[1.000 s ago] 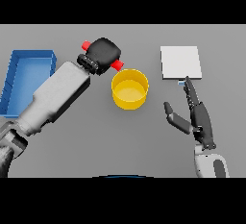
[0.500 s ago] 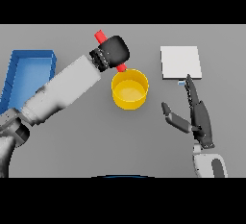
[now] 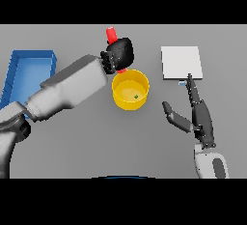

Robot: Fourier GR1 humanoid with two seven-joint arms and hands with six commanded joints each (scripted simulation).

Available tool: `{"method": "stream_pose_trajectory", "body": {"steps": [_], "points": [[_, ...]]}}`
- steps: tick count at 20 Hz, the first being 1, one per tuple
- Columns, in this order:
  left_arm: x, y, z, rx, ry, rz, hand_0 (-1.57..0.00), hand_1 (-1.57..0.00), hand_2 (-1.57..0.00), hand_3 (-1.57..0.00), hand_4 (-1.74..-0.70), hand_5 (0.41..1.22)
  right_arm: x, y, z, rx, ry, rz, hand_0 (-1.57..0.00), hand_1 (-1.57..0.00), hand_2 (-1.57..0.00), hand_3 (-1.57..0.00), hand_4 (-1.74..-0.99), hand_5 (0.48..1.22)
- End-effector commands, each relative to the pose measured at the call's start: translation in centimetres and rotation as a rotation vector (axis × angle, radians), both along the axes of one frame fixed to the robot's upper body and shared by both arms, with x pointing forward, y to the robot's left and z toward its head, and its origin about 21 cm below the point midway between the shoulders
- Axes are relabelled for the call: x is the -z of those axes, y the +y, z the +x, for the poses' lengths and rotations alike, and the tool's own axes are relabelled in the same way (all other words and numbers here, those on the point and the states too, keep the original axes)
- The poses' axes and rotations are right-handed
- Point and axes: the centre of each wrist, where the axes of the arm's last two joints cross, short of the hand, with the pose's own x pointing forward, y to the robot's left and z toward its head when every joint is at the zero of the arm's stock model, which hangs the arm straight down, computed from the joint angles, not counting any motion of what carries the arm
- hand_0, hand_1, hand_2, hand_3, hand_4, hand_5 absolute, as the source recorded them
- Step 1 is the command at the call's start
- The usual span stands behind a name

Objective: Pick up the red beaker and tilt it to pour out 1 green nut into yellow bowl. Pick up the yellow bowl and place it on the metallic measuring scale.

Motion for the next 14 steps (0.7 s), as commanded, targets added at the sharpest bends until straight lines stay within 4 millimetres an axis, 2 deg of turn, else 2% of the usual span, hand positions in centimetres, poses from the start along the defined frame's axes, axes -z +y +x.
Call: {"method": "stream_pose_trajectory", "body": {"steps": [1, 4, 6, 7, 9, 11, 14], "points": [[-0.1, -0.2, 0.0, 0.009, -0.013, 0.022, -1.57, -1.57, -1.57, -1.57, -1.73, 1.221, -0.1, 0.2, 0.1, -0.003, -0.002, 0.008, 0.0, 0.0, 0.0, 0.0, -1.136, 0.579], [-0.1, -1.2, -0.1, 0.062, -0.077, 0.086, -1.57, -1.57, -1.57, -1.57, -1.73, 1.221, 0.1, -0.1, -0.1, 0.005, -0.001, 0.009, 0.0, 0.0, 0.0, 0.0, -1.13, 0.577], [-1.8, -2.2, -0.1, 0.112, -0.127, 0.131, -1.57, -1.57, -1.57, -1.57, -1.73, 1.221, 0.5, -0.2, -0.3, 0.008, 0.003, 0.004, 0.0, 0.0, 0.0, 0.0, -1.133, 0.575], [-2.5, -2.7, -0.1, 0.125, -0.139, 0.143, -1.57, -1.57, -1.57, -1.57, -1.73, 1.221, 0.0, -0.2, -0.1, 0.013, -0.003, 0.001, 0.0, 0.0, 0.0, 0.0, -1.138, 0.572], [-6.2, -3.1, 0.7, 0.128, -0.214, 0.179, -1.57, -1.57, -1.57, -1.57, -1.73, 1.221, 0.1, 0.0, 0.1, 0.008, 0.008, 0.018, 0.0, 0.0, 0.0, 0.0, -1.138, 0.565], [-10.5, -2.7, 1.8, 0.083, -0.267, 0.138, -1.57, -1.57, -1.57, -1.57, -1.73, 1.221, 0.1, 0.2, 0.0, 0.002, -0.011, -0.004, 0.0, 0.0, 0.0, 0.0, -1.133, 0.557], [-15.3, 0.1, 3.8, -0.022, -0.33, -0.011, -1.57, -1.57, -1.57, -1.57, -1.72, 1.221, 0.1, 0.4, 0.2, -0.015, -0.013, 0.018, 0.0, 0.0, 0.0, 0.0, -1.128, 0.554]]}}
